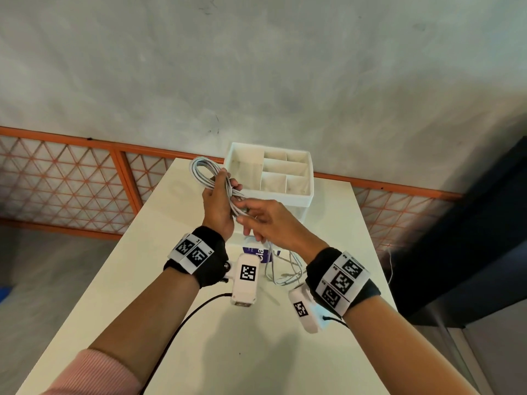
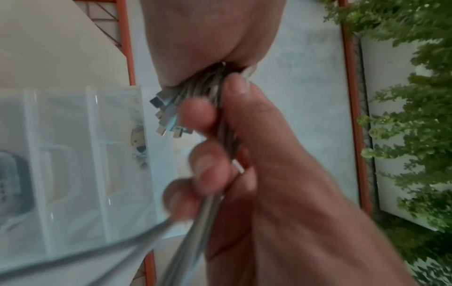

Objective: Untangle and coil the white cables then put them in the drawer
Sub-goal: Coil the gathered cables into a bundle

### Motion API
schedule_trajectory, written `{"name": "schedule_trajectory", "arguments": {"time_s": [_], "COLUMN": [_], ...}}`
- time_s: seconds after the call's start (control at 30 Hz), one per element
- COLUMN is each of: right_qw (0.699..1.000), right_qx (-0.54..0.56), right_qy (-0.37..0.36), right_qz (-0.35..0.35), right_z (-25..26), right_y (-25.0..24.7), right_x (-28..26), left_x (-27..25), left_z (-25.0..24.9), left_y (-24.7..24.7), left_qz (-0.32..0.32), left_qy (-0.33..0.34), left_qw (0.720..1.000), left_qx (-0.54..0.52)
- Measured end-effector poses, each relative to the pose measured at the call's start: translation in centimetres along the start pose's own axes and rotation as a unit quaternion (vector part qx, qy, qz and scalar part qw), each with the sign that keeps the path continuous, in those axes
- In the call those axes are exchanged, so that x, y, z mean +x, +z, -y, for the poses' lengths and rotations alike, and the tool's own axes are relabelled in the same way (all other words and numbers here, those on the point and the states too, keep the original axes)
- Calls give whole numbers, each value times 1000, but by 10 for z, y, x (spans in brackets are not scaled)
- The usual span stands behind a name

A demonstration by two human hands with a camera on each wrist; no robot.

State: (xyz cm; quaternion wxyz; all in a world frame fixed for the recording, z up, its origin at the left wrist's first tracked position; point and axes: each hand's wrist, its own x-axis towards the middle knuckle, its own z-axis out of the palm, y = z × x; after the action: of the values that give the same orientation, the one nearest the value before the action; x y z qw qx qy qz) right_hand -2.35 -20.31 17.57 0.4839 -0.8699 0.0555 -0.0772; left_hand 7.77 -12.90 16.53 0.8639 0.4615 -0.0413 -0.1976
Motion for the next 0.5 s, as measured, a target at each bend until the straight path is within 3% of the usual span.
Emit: {"name": "schedule_trajectory", "arguments": {"time_s": [0.1,0.33,0.4,0.5], "right_qw": [991,968,959,958], "right_qx": [-122,-222,-229,-145], "right_qy": [-13,-35,2,35], "right_qz": [59,112,165,245], "right_z": [-4,-9,-9,-17], "right_y": [2,5,4,3], "right_x": [-6,-7,-7,-11], "left_x": [3,4,6,13], "left_z": [-3,3,5,0], "left_y": [-1,-3,-4,-10], "left_qz": [9,-33,-44,-65], "left_qy": [-7,-6,-2,-9], "left_qw": [1000,999,999,998], "left_qx": [28,23,5,-27]}}
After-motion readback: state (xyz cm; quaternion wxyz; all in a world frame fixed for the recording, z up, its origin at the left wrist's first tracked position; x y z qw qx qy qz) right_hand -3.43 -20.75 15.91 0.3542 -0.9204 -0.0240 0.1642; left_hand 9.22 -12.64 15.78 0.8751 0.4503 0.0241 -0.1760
